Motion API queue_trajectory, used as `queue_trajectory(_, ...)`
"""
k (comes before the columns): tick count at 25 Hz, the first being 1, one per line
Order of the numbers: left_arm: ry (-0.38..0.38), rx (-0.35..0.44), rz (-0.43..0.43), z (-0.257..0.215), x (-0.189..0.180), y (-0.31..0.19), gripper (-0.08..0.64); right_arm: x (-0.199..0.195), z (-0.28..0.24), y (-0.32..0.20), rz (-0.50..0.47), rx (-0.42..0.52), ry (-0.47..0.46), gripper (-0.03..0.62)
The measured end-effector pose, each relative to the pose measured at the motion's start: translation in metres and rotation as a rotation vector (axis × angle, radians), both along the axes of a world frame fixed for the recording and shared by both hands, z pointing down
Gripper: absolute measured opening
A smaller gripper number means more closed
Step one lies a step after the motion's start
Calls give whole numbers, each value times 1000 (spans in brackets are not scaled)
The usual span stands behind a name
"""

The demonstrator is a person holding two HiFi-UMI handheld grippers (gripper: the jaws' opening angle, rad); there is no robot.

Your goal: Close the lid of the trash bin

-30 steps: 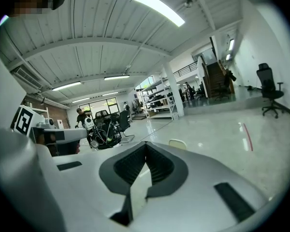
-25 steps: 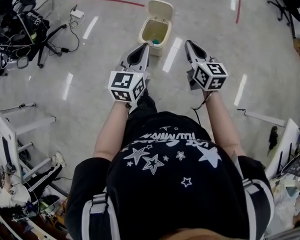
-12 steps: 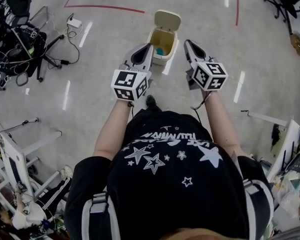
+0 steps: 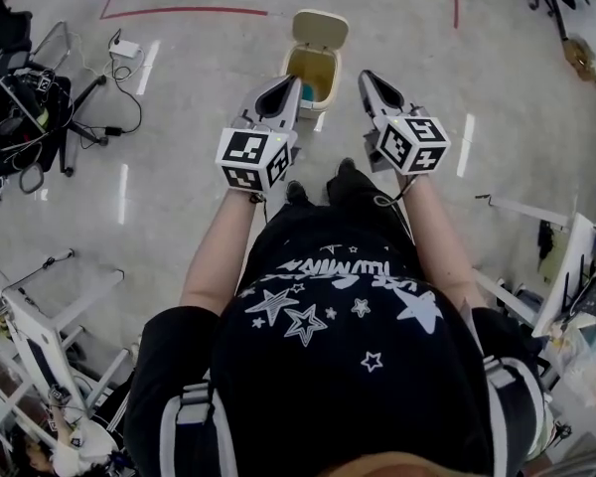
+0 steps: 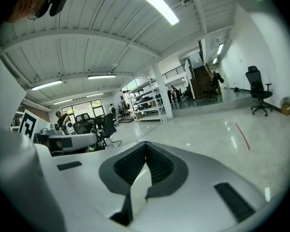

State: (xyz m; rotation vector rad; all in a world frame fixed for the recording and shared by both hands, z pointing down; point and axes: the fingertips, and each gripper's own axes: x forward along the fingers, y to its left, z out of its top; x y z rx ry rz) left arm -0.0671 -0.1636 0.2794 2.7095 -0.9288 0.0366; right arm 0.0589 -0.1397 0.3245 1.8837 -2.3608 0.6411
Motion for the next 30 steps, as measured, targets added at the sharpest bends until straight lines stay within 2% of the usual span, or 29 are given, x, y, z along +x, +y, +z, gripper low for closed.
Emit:
queue_trajectory(9,-58,2,-35,11,33,-34,11,33,18,-45,-54,-10,-36,5)
queue_trajectory(22,-104,-86,-136,46,90,-129,11,93,54,-155,-133,-86,-64,6)
queue_trajectory(30,-125,-139,-191,77,125,-173,11,132,87,-204,-176,-135,-72,6)
